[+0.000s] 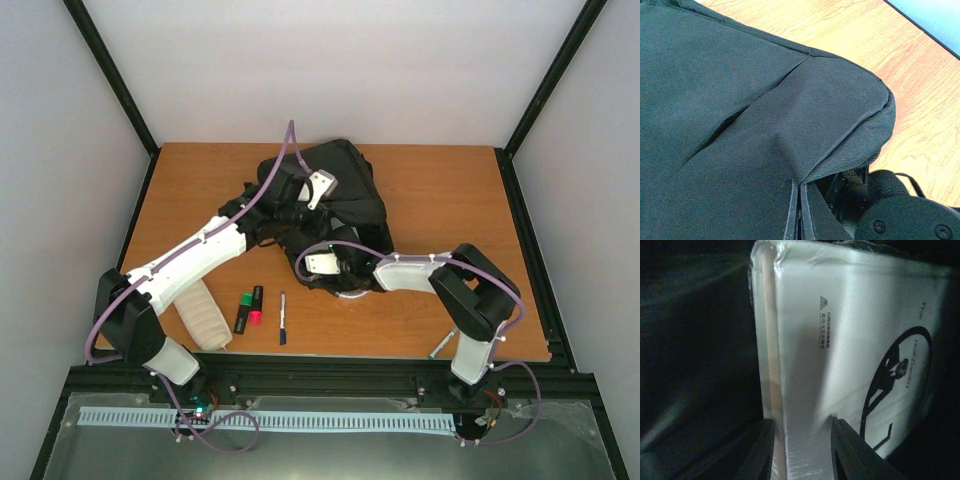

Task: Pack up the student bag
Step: Place the book in the student bag.

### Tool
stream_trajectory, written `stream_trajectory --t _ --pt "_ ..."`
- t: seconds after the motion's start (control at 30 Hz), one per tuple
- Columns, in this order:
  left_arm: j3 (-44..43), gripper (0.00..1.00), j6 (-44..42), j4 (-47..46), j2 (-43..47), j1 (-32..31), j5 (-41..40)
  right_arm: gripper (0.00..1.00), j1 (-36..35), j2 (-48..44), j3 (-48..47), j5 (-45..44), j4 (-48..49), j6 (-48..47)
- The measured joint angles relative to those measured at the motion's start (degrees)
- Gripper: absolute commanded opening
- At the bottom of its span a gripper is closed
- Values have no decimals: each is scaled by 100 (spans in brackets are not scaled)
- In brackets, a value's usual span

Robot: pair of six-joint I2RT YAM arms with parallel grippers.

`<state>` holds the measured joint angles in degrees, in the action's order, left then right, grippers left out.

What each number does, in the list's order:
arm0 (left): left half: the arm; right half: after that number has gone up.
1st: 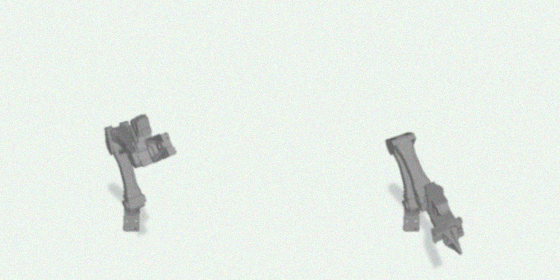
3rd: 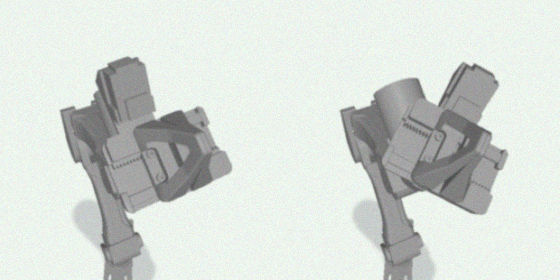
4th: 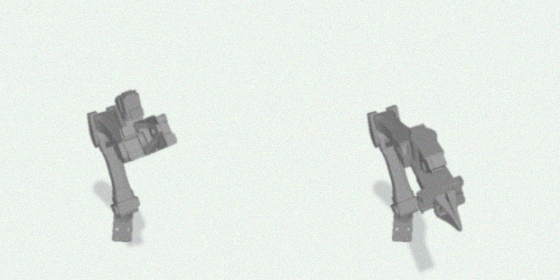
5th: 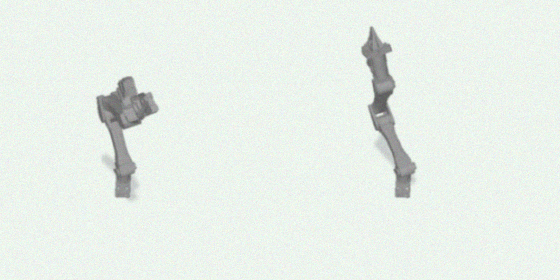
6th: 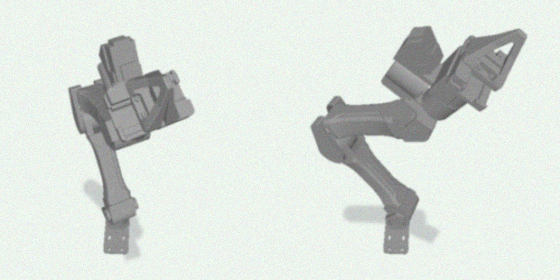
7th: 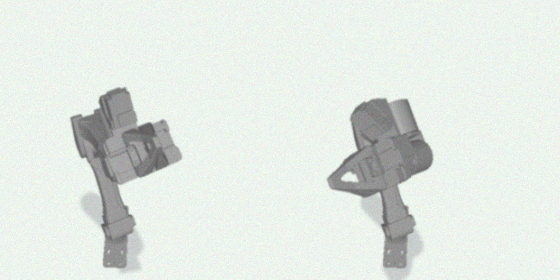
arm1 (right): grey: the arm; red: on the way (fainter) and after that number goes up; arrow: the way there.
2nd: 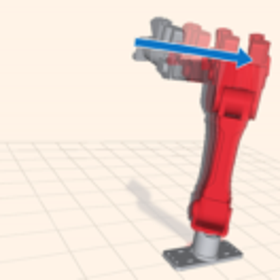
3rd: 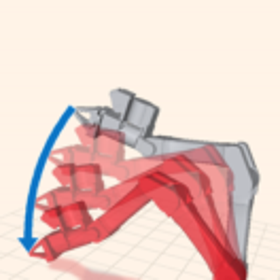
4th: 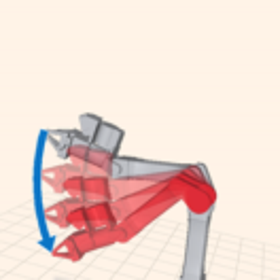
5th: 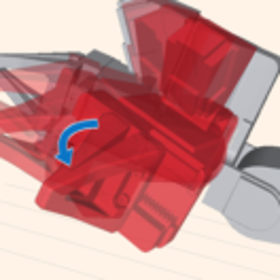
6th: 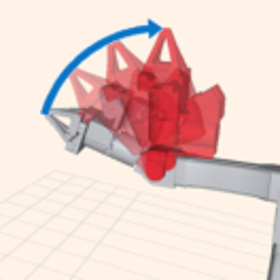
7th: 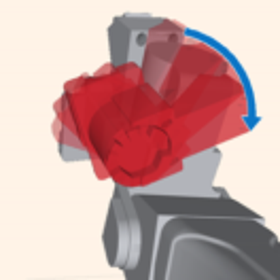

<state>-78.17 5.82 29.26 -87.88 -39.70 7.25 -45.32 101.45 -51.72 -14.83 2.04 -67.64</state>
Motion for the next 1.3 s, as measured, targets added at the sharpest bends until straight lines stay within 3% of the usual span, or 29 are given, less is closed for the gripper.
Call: stream_trajectory --t 0.3,0.83,1.07,1.3 --pt "177 1 4 -129 103 28 72 32 186 651 -483 -291 927 -205" --pt "249 1 44 -214 105 81 79 37 256 1132 -793 -426 1362 46" --pt "249 1 68 -216 105 63 120 45 216 535 -190 -365 876 420" --pt "223 1 107 -197 81 46 192 49 61 -748 457 -133 -227 1193"
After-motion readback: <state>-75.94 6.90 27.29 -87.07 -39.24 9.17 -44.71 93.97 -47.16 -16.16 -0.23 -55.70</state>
